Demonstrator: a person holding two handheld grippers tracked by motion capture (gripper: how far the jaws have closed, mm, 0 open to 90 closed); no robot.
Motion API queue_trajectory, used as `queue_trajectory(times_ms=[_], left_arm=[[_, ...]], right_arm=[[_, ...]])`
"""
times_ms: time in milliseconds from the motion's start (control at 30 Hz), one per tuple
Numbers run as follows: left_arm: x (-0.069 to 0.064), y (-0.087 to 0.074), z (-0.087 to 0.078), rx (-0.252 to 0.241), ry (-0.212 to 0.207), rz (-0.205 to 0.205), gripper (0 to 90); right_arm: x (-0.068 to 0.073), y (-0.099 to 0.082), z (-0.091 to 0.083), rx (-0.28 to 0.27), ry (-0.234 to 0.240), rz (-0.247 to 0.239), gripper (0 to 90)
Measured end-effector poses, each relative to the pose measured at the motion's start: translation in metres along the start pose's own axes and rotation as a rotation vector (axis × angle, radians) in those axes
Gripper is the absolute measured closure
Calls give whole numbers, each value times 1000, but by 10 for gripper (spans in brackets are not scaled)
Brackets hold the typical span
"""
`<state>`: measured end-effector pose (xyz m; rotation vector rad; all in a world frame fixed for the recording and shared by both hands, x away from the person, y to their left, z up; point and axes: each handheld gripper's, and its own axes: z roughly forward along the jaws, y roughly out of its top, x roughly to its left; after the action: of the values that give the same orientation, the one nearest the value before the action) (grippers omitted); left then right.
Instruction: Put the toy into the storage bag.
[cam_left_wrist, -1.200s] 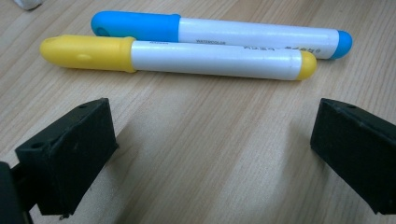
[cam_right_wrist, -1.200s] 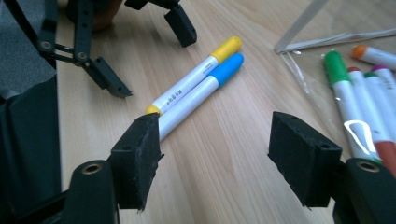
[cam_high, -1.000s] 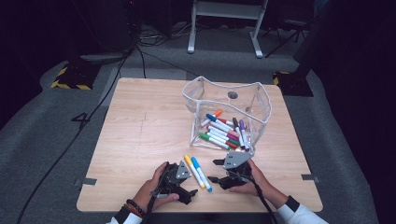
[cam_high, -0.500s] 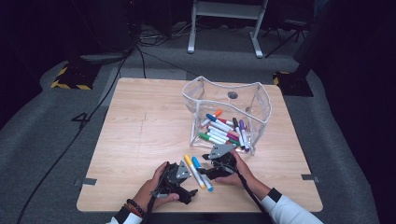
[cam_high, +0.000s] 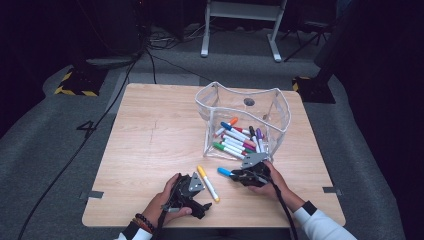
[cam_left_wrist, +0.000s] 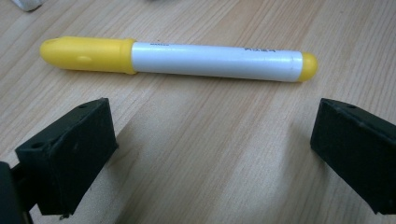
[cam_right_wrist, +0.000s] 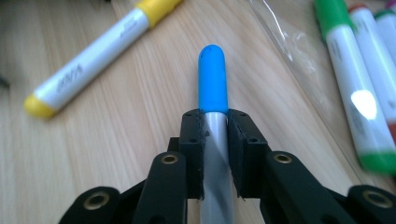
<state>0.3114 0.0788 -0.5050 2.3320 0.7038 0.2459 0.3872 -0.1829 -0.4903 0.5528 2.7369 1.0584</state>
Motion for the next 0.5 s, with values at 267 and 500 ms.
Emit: queue_trajectory(times_ms=[267,500], left_arm=[[0,0,0,0,0,0,3],[0,0,0,1,0,-1,3]], right_arm=[[-2,-46,-43,10,15,-7,774],[0,-68,-62,-5,0,5,708]])
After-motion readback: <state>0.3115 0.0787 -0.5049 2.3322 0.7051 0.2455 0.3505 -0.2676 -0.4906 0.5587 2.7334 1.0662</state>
